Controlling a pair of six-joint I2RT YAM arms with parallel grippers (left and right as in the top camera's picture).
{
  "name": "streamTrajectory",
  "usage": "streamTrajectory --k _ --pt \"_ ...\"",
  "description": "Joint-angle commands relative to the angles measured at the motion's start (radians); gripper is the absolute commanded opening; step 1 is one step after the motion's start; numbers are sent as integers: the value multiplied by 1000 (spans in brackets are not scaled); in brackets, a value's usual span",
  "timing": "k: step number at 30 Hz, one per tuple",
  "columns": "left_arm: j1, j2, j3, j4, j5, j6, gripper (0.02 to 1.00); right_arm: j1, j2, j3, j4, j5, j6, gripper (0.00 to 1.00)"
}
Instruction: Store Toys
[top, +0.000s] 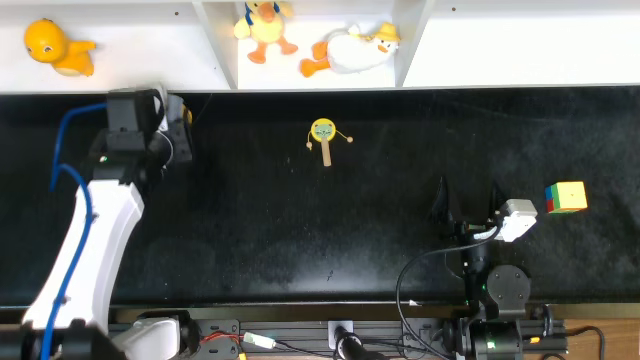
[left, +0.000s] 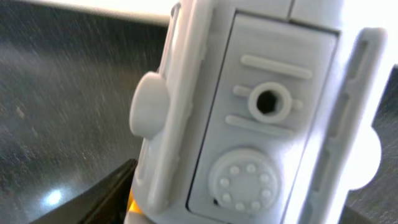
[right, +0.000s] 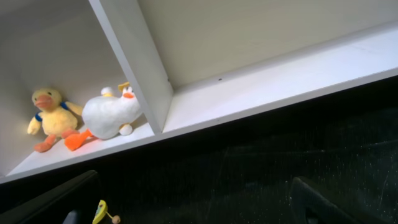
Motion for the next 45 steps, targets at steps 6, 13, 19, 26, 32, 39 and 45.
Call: streamTrajectory --k 6,13,19,26,32,39,45 --pt "-2 42 32 272 -26 -14 242 5 -10 -13 5 8 5 996" --pt "-2 179 35 473 -25 -11 237 5 -10 -13 5 8 5 996" --pt "-2 254 107 481 -26 -11 233 5 -10 -13 5 8 5 993" --pt "-2 348 186 480 -17 -10 224 5 -10 -13 5 7 5 993" --pt "-2 385 203 479 -11 -11 224 5 -10 -13 5 8 5 993" --pt "-2 386 203 477 -11 -11 573 5 -10 -13 5 8 5 993" --pt "-2 386 203 481 -11 -11 1000 5 -10 -13 5 8 5 996"
